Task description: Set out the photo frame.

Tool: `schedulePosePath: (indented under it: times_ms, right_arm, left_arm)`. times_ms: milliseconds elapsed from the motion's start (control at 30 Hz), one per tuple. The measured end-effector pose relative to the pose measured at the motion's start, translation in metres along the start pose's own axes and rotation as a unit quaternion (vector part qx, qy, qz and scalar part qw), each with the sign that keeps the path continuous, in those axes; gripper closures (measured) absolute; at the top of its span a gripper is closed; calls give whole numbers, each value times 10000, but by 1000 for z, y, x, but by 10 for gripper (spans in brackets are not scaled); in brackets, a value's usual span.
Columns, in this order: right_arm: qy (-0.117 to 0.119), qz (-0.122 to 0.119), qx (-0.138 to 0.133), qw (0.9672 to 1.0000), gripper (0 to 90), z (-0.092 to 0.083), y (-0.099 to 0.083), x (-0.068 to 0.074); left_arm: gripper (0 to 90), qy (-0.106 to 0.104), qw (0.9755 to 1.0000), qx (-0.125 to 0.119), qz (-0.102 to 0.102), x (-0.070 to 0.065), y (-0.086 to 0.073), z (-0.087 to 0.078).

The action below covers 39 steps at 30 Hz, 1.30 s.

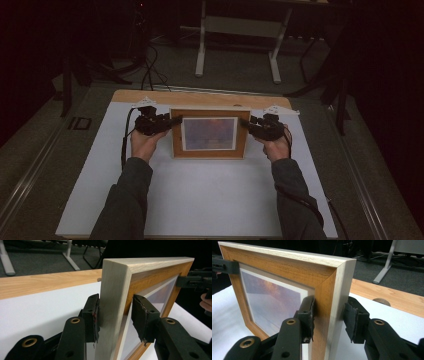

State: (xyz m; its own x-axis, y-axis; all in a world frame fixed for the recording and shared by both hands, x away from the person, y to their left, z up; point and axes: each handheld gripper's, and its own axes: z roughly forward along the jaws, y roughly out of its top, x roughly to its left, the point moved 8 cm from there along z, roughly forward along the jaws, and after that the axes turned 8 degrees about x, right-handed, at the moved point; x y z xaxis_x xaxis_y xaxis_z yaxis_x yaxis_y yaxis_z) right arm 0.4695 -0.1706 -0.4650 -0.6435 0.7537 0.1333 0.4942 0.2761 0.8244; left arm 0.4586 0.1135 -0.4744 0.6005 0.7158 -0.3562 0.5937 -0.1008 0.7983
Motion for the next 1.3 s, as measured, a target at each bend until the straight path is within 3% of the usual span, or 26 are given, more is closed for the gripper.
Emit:
schedulePosePath:
  times_ms: [267,467,733,867,1033,1300]
  right_arm:
    - [16,75,-4,10000,618,-5,-7,1]
    - [-32,69,-21,10000,616,-7,-6,0]
    - [-46,15,-96,9999,615,-1,0,0]
    - [-32,29,-91,9999,615,2,-2,2]
    - [-46,56,49,10000,616,-2,-5,6]
    - [-6,110,100,9999,616,-8,-10,10]
  left_arm:
    - [592,-94,9999,84,-100,-5,-1,0]
    - [603,-64,10000,41,45,-7,1,0]
    - [603,119,9992,-210,312,-2,5,-2]
    - [601,81,9996,-151,242,1,3,-3]
    - [596,-109,9999,49,-65,-2,-1,-6]
    - [596,-230,9994,209,-135,-8,-5,-10]
